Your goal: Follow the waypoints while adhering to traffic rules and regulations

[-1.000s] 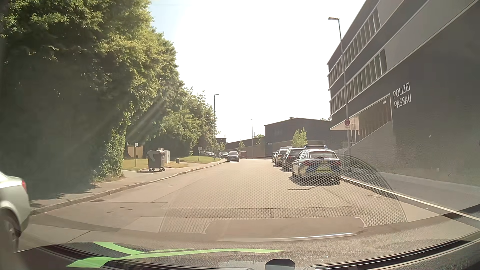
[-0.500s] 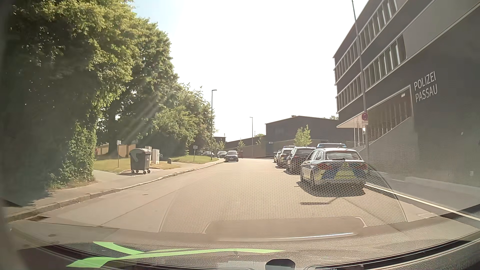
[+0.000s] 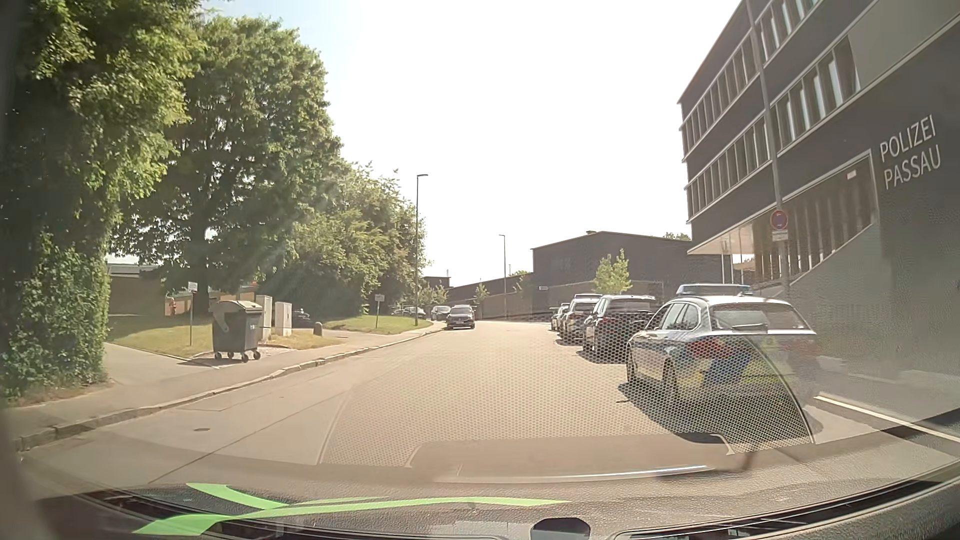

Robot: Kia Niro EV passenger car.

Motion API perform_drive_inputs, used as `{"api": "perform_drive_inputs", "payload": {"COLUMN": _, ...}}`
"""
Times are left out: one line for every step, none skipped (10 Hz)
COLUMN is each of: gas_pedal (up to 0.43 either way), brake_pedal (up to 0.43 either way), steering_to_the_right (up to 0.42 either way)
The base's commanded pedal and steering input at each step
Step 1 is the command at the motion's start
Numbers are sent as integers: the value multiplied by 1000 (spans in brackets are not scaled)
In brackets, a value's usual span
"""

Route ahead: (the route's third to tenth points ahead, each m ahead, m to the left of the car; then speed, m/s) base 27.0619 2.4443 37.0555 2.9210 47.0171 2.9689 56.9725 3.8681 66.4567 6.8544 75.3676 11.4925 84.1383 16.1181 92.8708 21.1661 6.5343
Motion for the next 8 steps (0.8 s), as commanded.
{"api": "perform_drive_inputs", "payload": {"gas_pedal": 169, "brake_pedal": 0, "steering_to_the_right": -4}}
{"api": "perform_drive_inputs", "payload": {"gas_pedal": 169, "brake_pedal": 0, "steering_to_the_right": -5}}
{"api": "perform_drive_inputs", "payload": {"gas_pedal": 169, "brake_pedal": 0, "steering_to_the_right": -5}}
{"api": "perform_drive_inputs", "payload": {"gas_pedal": 169, "brake_pedal": 0, "steering_to_the_right": -5}}
{"api": "perform_drive_inputs", "payload": {"gas_pedal": 169, "brake_pedal": 0, "steering_to_the_right": -4}}
{"api": "perform_drive_inputs", "payload": {"gas_pedal": 169, "brake_pedal": 0, "steering_to_the_right": -5}}
{"api": "perform_drive_inputs", "payload": {"gas_pedal": 169, "brake_pedal": 0, "steering_to_the_right": -5}}
{"api": "perform_drive_inputs", "payload": {"gas_pedal": 169, "brake_pedal": 0, "steering_to_the_right": -5}}
